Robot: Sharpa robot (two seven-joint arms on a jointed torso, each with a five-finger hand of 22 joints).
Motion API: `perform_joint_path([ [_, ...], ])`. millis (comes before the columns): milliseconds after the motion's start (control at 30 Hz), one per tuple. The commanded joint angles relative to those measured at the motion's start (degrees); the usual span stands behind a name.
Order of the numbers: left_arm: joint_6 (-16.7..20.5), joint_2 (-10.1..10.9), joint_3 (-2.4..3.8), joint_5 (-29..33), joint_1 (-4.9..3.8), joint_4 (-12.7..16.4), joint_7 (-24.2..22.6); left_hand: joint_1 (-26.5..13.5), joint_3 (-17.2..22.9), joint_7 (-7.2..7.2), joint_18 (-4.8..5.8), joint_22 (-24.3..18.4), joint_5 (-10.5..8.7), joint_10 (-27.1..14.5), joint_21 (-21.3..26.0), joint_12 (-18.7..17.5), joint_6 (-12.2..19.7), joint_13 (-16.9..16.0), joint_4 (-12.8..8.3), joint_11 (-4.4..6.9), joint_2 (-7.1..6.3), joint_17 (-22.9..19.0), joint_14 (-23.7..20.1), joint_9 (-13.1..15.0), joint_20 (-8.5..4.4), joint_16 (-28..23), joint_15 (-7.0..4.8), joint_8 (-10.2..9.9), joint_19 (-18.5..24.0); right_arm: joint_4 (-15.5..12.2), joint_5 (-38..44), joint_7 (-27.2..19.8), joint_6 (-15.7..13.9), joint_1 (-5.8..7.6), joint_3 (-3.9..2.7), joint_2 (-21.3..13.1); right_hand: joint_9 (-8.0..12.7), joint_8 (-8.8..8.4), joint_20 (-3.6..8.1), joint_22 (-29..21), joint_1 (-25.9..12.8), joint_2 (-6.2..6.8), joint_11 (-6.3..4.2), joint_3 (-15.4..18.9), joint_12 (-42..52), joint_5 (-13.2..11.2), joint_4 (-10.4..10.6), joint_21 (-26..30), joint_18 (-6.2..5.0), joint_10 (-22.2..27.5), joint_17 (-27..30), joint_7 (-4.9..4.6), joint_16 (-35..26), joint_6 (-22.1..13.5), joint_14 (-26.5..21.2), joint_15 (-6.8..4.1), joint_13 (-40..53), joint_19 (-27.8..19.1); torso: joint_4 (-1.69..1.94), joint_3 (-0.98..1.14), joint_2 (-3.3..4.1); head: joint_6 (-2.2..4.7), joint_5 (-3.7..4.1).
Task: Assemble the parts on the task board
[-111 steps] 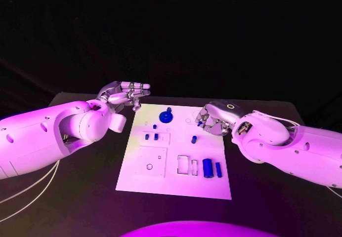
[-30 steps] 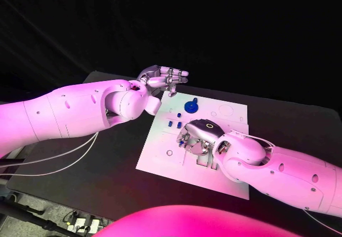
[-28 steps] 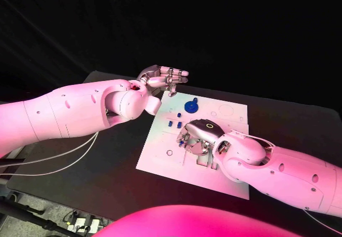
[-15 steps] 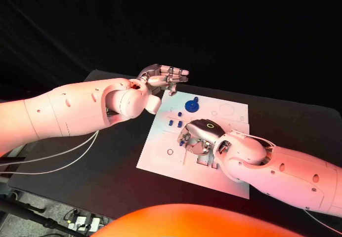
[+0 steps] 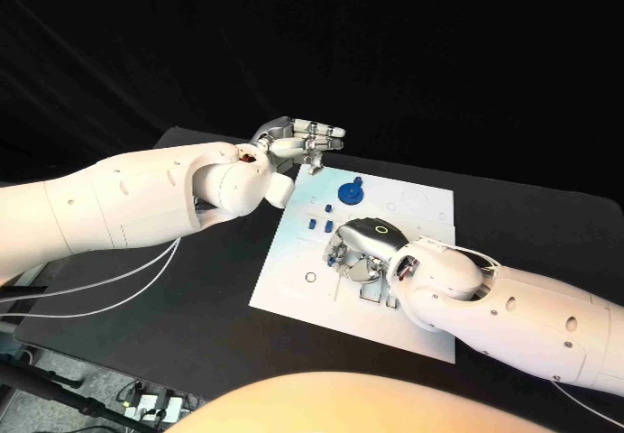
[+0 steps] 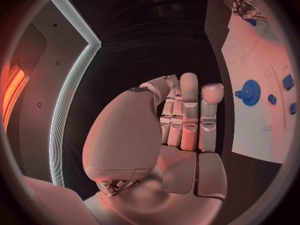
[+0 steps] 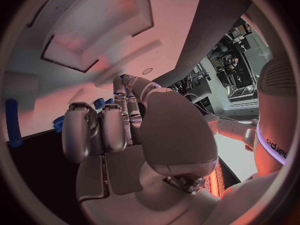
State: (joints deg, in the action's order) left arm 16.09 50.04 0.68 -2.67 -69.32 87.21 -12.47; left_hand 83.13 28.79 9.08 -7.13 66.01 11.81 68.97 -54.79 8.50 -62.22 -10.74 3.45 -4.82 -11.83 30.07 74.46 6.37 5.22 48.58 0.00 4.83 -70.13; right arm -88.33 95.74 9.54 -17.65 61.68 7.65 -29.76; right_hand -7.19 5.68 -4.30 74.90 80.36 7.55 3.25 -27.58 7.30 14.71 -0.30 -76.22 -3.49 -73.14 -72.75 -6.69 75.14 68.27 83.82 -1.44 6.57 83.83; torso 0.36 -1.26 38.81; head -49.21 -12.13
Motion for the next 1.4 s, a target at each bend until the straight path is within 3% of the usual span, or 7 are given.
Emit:
perform_joint_path([
  [33, -0.88, -0.02, 0.04, 0.25, -0.09, 0.18, -0.16, -0.03, -0.24, 0.08, -0.9, -0.06, -0.01, -0.5, 0.12, 0.19, -0.13, -0.05, 0.08, 0.0, 0.46, -0.06, -0.24, -0.05, -0.02, -0.31, 0.06, 0.05, 0.34, 0.45, 1.17, 1.36, 2.66, -0.09, 0.17, 0.34, -0.05, 0.36, 0.03, 11.76, -0.67, -0.06, -0.35, 0.44, -0.3, 0.08, -0.1, -0.08, 0.94, -0.07, 0.11, -0.3, 0.19, -0.09, 3.43, -0.15, 0.06, 1.7, 0.06, 0.01, 0.06, 0.04, 0.01],
  [333, -0.75, -0.01, 0.04, 0.25, -0.09, 0.22, -0.27, 0.01, -0.3, 0.07, -0.91, -0.11, -0.03, -0.52, 0.19, 0.24, -0.15, -0.06, 0.02, 0.01, 0.51, -0.09, -0.25, -0.07, -0.02, -0.34, 0.05, 0.07, 0.36, 1.05, 1.5, 1.91, 2.99, -0.21, 0.35, 0.92, -0.06, -0.2, -0.1, 11.68, -1.2, -0.01, -0.07, 0.72, -1.14, 0.06, -0.06, 0.13, 0.89, 0.69, 0.37, -0.56, 0.21, -0.94, 3.35, 0.06, 0.05, 1.55, 0.01, 0.02, 0.03, -0.17, 0.02],
  [467, -0.72, -0.02, 0.04, 0.25, -0.09, 0.2, -0.27, 0.01, -0.3, 0.07, -0.91, -0.11, -0.03, -0.52, 0.19, 0.24, -0.15, -0.06, 0.02, 0.01, 0.51, -0.09, -0.25, -0.07, -0.02, -0.34, 0.05, 0.07, 0.36, 1.07, 1.55, 1.87, 2.1, -0.23, 0.37, 0.88, 0.51, -1.87, -0.74, 11.34, -2.55, 0.88, 1.24, 0.82, -3.58, 0.57, 0.38, 1.33, 0.71, 4.18, 0.86, -1.82, 0.17, -3.79, 3.21, 1.14, -0.73, 1.03, -0.02, 0.02, -0.02, -0.24, -0.01],
  [600, -0.73, -0.02, 0.04, 0.25, -0.1, 0.19, -0.26, 0.01, -0.3, 0.07, -0.91, -0.11, -0.03, -0.52, 0.19, 0.24, -0.15, -0.06, 0.02, 0.01, 0.51, -0.09, -0.25, -0.07, -0.02, -0.34, 0.05, 0.07, 0.36, 0.83, 1.9, 2.17, 0.9, -0.23, 0.38, 0.61, 0.98, -2.17, -1.18, 10.72, -3.21, 1.71, 1.81, 0.9, -3.79, 0.76, 0.5, 3.69, 0.28, 6.07, 1.24, -2.06, 0.09, -5.57, 3.07, 1.6, -1.22, 0.12, -0.02, 0.02, -0.03, -0.2, 0.02],
  [900, -0.78, 0.04, 0.04, 0.25, -0.09, 0.08, -0.21, 0.1, -0.35, 0.05, -0.91, -0.11, -0.05, -0.5, 0.19, 0.33, -0.22, -0.08, -0.05, 0.03, 0.63, -0.12, -0.26, -0.08, -0.03, -0.37, 0.04, 0.1, 0.32, -2.43, 2.69, 2.92, -1.61, 0.03, 0.21, -2.24, 1.31, -2.07, -1.59, 10.2, -3.9, 2.61, 2.09, 1.36, -3.57, 0.89, 0.61, 5.62, -0.13, 8.06, 2.02, -1.88, -0.25, -6.61, 2.77, 1.85, -1.71, -0.68, -0.09, 0.05, -0.06, 0.12, 0.25],
  [1167, -0.78, 0.13, 0.04, 0.25, -0.09, 0.01, -0.19, 0.1, -0.35, 0.05, -0.91, -0.11, -0.05, -0.5, 0.19, 0.33, -0.22, -0.08, -0.05, 0.03, 0.63, -0.12, -0.26, -0.08, -0.03, -0.37, 0.04, 0.1, 0.32, -7.97, 2.09, 4.29, -1.45, 2.8, -0.82, -8.75, 1.31, -1.9, -1.68, 10.29, -4.34, 2.86, 1.96, 1.74, -3.21, 0.98, 0.84, 5.26, -0.1, 7.99, 2.28, -1.7, -0.31, -6.45, 2.72, 1.79, -1.72, -0.58, -0.1, 0.02, -0.11, 0.93, 1.42],
  [1400, -0.82, 0.27, -0.02, 0.25, -0.08, -0.07, -0.23, 0.14, -0.39, 0.03, -0.91, -0.12, -0.06, -0.48, 0.2, 0.4, -0.28, -0.09, -0.09, 0.05, 0.75, -0.14, -0.25, -0.08, -0.03, -0.39, 0.03, 0.14, 0.3, -8.75, 1.01, 4.65, 0.89, 6.24, -1.19, -15.36, 1.67, -1.94, -1.9, 9.59, -5.7, 4.56, 1.97, 5.62, -3.01, 3.06, 1.66, 7.86, -0.61, 10.44, 2.74, -1.08, -0.15, -7.37, 2.55, 1.88, -2.17, -1.66, -0.33, -0.06, -0.3, 1.72, 2.86],
])
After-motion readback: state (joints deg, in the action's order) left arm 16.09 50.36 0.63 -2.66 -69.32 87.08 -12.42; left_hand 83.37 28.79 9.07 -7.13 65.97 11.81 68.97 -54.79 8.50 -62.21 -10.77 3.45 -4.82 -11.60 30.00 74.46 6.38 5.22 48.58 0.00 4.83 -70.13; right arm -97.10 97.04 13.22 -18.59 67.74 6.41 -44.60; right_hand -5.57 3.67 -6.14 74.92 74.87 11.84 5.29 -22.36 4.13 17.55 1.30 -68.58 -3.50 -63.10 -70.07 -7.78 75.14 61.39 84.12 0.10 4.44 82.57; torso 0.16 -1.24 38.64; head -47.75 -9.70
